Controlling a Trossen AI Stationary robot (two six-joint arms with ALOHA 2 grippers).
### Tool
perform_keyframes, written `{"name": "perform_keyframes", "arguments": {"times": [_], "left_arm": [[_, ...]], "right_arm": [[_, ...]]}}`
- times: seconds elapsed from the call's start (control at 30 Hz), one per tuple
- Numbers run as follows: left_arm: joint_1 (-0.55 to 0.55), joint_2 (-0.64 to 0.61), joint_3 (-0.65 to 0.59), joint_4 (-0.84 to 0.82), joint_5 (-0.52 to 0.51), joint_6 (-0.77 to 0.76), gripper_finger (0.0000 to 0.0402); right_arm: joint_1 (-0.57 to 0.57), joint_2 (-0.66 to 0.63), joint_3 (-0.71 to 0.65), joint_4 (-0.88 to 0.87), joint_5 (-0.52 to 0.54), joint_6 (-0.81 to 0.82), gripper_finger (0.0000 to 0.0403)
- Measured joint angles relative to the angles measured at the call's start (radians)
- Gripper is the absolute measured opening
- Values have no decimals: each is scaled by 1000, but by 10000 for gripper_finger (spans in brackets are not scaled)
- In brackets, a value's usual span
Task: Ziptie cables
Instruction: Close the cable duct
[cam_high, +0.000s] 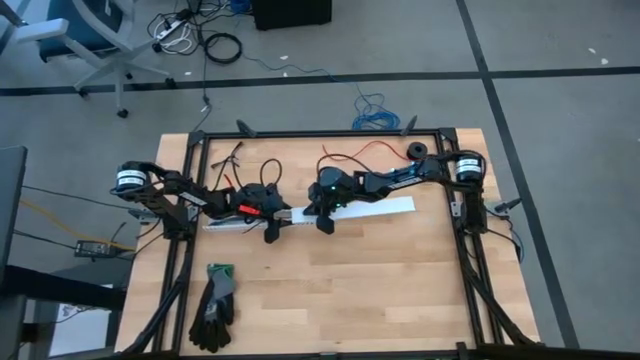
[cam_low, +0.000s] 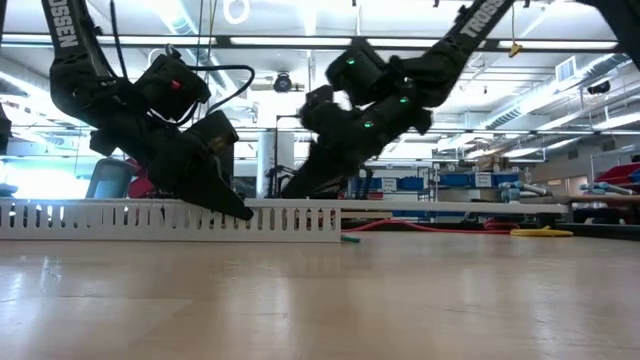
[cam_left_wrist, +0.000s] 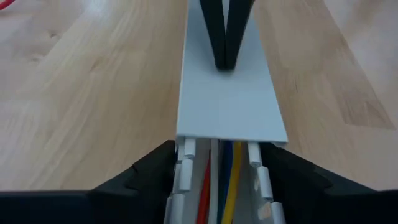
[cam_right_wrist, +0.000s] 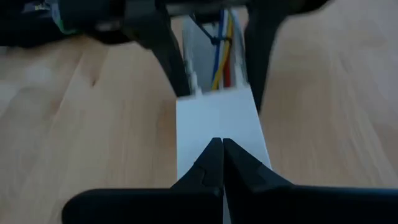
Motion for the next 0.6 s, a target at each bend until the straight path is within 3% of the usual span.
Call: {"name": "perform_keyframes", "arguments": {"times": [0.13,0.33,0.6], "left_arm": [[0,0,1,7,-12,3,226],[0,-1,3,24,-23,5,230],[0,8,3,-7,-18,-25,265]], "right_arm": [[1,18,54,-7,-5,-41,0],[1,-60,57,22,2,-83,0],[2,-75,55,7,-5,-82,0]]}}
